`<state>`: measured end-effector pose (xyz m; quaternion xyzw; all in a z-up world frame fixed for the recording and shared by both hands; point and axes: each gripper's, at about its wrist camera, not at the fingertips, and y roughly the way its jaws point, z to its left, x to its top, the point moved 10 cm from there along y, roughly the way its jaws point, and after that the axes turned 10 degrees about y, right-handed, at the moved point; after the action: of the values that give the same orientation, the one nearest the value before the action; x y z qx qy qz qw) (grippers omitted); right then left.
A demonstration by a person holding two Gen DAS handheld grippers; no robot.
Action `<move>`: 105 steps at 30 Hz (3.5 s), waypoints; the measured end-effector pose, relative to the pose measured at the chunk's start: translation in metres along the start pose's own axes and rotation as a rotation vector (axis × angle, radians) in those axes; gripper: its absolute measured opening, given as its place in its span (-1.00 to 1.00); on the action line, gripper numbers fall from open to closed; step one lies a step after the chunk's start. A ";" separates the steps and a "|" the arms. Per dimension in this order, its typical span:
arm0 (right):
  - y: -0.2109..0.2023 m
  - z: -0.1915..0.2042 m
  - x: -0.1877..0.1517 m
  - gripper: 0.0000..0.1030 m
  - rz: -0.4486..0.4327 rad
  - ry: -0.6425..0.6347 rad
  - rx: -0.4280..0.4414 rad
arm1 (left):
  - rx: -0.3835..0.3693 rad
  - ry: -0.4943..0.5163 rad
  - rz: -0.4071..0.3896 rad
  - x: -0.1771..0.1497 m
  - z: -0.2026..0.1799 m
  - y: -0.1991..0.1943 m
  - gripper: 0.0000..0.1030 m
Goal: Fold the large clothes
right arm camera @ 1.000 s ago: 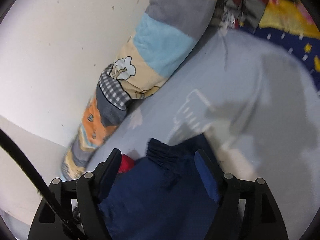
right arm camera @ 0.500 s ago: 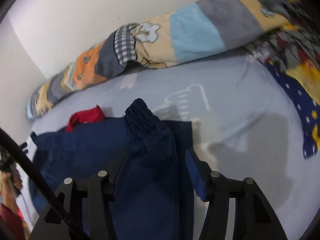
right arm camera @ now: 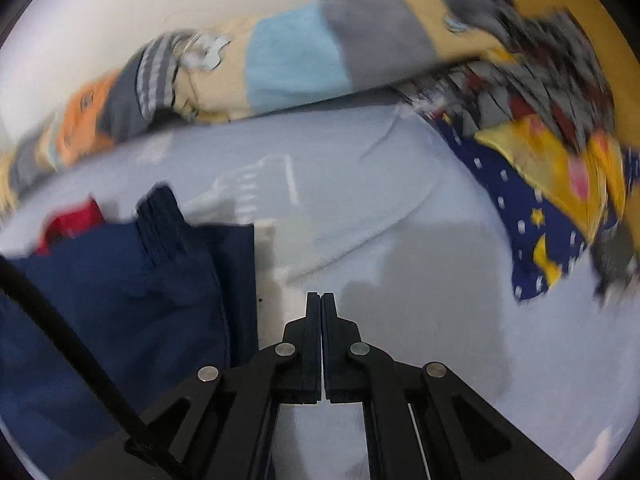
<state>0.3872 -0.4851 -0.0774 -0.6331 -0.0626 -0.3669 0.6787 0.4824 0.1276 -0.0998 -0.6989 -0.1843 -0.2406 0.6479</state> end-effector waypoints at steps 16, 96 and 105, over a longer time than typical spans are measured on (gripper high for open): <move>0.067 0.113 0.002 -1.00 0.179 -0.065 0.171 | 0.043 -0.011 0.167 0.058 -0.016 0.081 0.82; -0.081 -0.025 -0.144 0.29 0.265 0.172 0.397 | -0.266 -0.127 0.106 -0.166 -0.005 -0.081 0.89; -0.076 0.003 -0.180 0.35 0.344 0.302 0.564 | -0.404 -0.156 0.121 -0.156 -0.052 -0.068 0.98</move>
<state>0.2145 -0.4015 -0.1135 -0.3610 0.0471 -0.3053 0.8799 0.3114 0.0908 -0.1322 -0.8407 -0.1394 -0.1786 0.4919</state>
